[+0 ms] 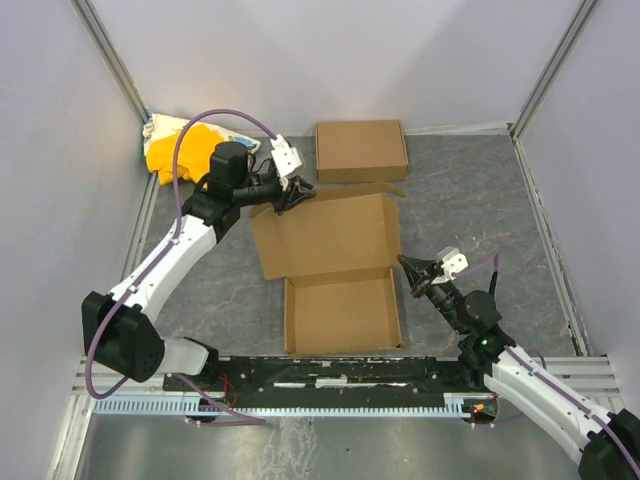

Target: Fold the paper box

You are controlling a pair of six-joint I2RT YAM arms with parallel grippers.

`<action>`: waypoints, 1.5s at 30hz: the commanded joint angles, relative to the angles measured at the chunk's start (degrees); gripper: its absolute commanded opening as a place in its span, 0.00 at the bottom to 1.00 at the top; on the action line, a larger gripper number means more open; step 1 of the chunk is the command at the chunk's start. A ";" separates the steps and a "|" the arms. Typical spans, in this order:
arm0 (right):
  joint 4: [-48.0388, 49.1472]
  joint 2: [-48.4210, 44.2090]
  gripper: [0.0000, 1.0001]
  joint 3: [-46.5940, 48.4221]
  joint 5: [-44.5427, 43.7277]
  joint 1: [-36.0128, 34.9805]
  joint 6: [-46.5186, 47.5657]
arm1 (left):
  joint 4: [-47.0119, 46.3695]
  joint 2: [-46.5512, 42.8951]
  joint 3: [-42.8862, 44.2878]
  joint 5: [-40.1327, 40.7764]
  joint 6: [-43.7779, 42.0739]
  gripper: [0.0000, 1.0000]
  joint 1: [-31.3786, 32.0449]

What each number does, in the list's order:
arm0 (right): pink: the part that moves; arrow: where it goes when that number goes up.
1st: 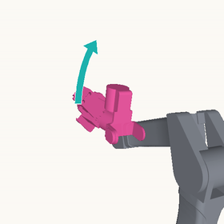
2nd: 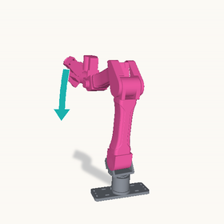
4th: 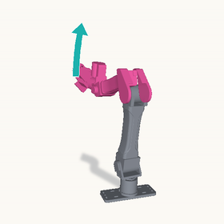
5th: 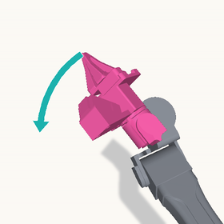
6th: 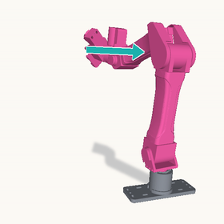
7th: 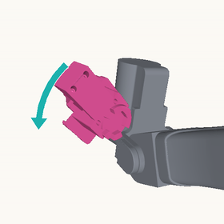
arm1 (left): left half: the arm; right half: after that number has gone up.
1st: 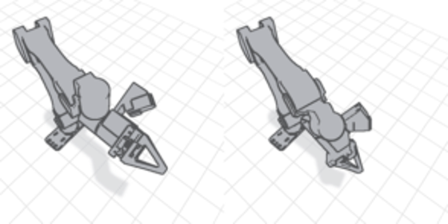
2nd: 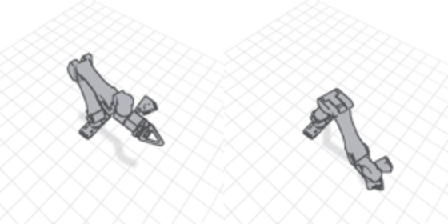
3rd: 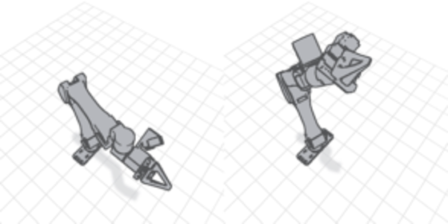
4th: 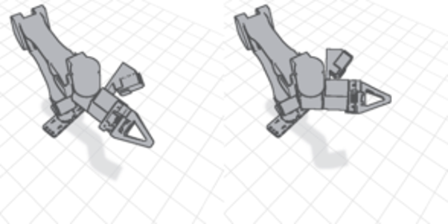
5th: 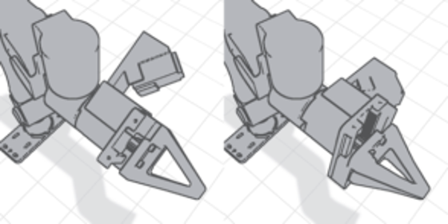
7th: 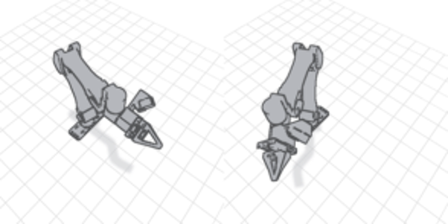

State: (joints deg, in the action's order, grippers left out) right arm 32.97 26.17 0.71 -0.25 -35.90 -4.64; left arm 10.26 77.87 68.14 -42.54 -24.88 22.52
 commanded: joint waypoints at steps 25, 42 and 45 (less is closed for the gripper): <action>-30.68 0.66 0.86 21.69 -3.54 -0.36 -6.89 | -12.48 -13.84 -5.64 14.53 5.11 0.03 5.44; -52.10 1.21 0.99 34.98 -18.82 -0.31 -12.54 | 9.71 -9.11 3.89 14.86 -8.65 0.03 17.90; -51.53 1.01 0.92 33.67 -19.73 -0.31 -13.14 | 11.55 -8.65 5.46 15.09 -9.72 0.03 17.90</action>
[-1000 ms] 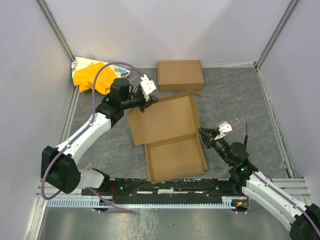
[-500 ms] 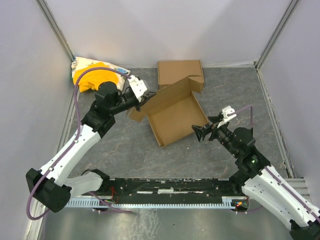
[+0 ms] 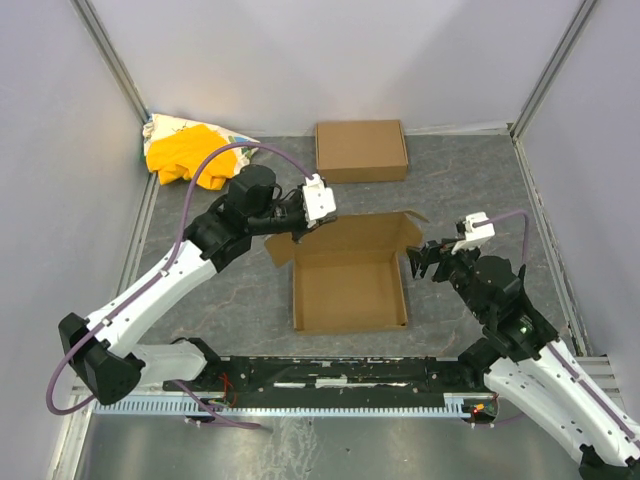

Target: Fold the paper box

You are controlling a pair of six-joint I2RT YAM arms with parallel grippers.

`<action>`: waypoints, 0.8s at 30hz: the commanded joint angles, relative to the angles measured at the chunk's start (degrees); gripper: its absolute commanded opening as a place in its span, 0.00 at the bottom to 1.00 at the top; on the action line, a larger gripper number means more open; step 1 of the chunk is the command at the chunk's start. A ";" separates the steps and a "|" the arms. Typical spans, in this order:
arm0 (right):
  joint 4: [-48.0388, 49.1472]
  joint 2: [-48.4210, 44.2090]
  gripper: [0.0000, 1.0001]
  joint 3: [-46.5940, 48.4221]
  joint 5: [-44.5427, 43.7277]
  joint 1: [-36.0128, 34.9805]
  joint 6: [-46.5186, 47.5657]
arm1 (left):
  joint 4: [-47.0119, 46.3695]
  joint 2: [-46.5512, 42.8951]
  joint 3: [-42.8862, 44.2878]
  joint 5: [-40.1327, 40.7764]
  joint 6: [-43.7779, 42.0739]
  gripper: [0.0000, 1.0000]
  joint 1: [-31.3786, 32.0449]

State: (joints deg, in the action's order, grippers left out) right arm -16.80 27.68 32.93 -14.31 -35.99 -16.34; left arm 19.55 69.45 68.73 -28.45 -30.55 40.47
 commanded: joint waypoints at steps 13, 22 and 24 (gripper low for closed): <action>0.71 7.23 0.80 2.82 -0.26 -0.22 -0.14 | -0.78 -0.97 1.80 1.40 -3.46 0.03 -0.04; 6.00 15.11 0.78 5.73 -1.39 -0.23 4.64 | -1.56 -1.72 0.26 1.38 -3.39 0.03 -0.04; 7.29 16.48 0.76 6.15 -1.36 -0.22 5.36 | -1.78 -1.86 0.09 1.38 -3.26 0.03 -0.04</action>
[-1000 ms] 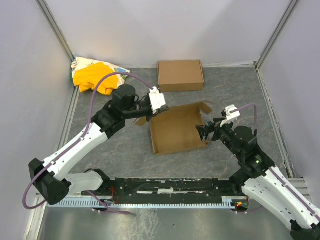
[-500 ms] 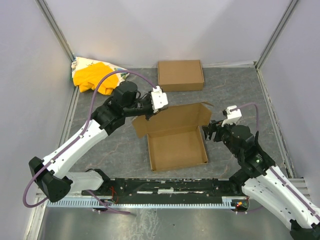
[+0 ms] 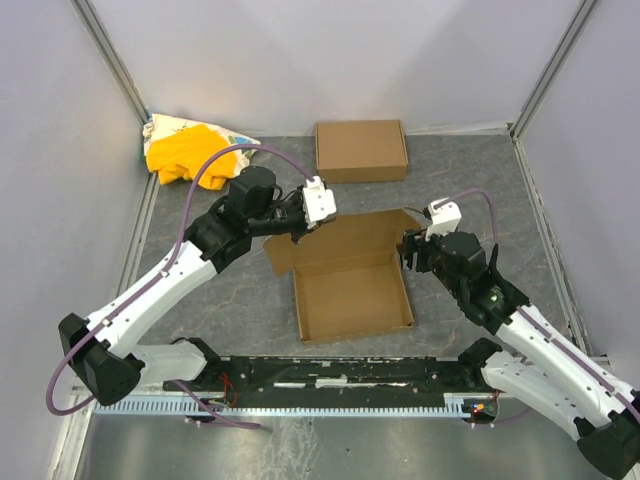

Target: Fold the paper box

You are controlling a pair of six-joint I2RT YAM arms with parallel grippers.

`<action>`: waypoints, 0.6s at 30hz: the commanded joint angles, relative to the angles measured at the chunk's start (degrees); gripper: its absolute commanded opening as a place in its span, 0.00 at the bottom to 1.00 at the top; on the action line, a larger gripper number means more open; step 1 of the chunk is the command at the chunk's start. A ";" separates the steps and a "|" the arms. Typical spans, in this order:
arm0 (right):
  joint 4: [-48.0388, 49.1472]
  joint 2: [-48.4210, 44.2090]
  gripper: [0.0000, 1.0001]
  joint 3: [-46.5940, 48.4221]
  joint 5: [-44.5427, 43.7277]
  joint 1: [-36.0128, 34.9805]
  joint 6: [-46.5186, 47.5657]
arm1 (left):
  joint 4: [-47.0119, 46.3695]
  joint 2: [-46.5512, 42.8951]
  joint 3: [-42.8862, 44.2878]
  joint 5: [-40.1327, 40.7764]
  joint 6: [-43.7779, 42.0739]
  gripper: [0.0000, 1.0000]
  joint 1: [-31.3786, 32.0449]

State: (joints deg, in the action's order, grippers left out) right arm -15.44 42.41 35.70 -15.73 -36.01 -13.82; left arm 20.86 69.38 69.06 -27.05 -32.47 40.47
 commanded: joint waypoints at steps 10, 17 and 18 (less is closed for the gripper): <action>3.29 7.36 0.05 8.11 -2.86 -0.21 1.00 | -5.59 -1.95 -1.34 2.07 0.41 0.04 0.05; 1.37 6.91 0.02 9.61 -5.36 -0.27 -2.08 | -12.34 -5.72 -3.82 14.04 9.59 0.79 -0.02; 1.38 6.55 0.02 9.34 -5.82 -0.22 -2.08 | -13.85 -7.26 -5.02 16.82 11.28 0.83 0.04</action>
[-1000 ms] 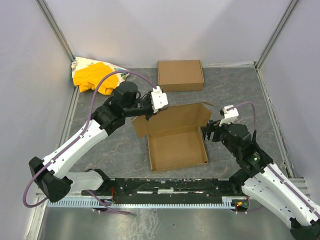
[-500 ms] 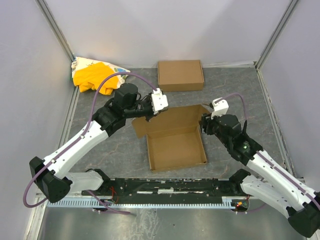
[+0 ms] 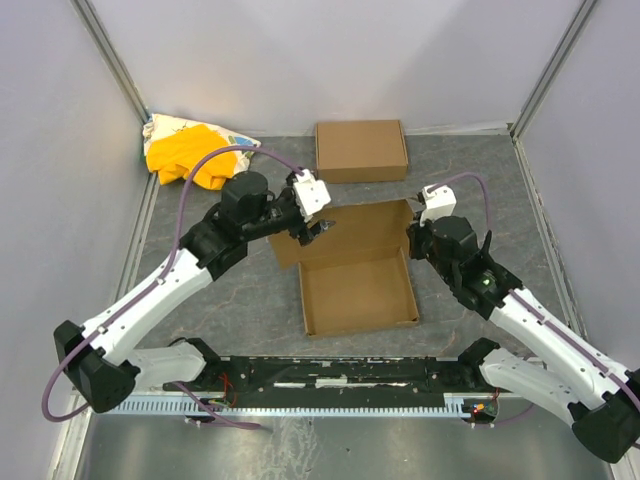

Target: Fold the paper box

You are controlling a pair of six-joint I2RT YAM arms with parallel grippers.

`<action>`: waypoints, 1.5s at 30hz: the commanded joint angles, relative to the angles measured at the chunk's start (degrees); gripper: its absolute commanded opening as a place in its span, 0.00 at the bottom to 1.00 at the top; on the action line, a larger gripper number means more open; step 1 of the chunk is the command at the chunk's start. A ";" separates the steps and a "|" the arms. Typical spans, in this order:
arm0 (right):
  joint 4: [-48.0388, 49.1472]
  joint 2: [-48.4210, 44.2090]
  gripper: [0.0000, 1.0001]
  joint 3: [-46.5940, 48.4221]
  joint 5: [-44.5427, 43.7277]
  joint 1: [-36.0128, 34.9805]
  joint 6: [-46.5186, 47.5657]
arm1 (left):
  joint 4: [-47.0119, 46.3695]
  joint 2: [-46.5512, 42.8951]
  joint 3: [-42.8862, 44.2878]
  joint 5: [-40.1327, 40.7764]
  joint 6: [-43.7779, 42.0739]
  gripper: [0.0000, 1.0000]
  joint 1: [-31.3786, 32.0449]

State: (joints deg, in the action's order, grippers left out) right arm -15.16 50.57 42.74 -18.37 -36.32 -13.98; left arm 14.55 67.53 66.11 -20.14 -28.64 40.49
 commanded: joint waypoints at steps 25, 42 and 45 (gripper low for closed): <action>3.80 -7.01 0.02 -5.56 -4.55 0.08 -2.89 | -12.22 -32.16 -29.04 35.29 35.97 0.81 0.03; 1.38 -5.05 0.02 -3.80 -0.44 0.10 -6.13 | -20.85 -23.99 -34.69 30.19 38.48 0.71 0.02; 1.01 -4.95 0.02 -3.96 -0.32 0.08 -7.28 | -21.30 -22.61 -34.27 28.00 39.87 0.62 0.01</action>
State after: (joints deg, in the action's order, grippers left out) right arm -15.33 45.76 36.82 -19.40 -36.32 -19.07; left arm -1.21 43.97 30.72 11.25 7.53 40.49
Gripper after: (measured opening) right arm 0.034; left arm 0.676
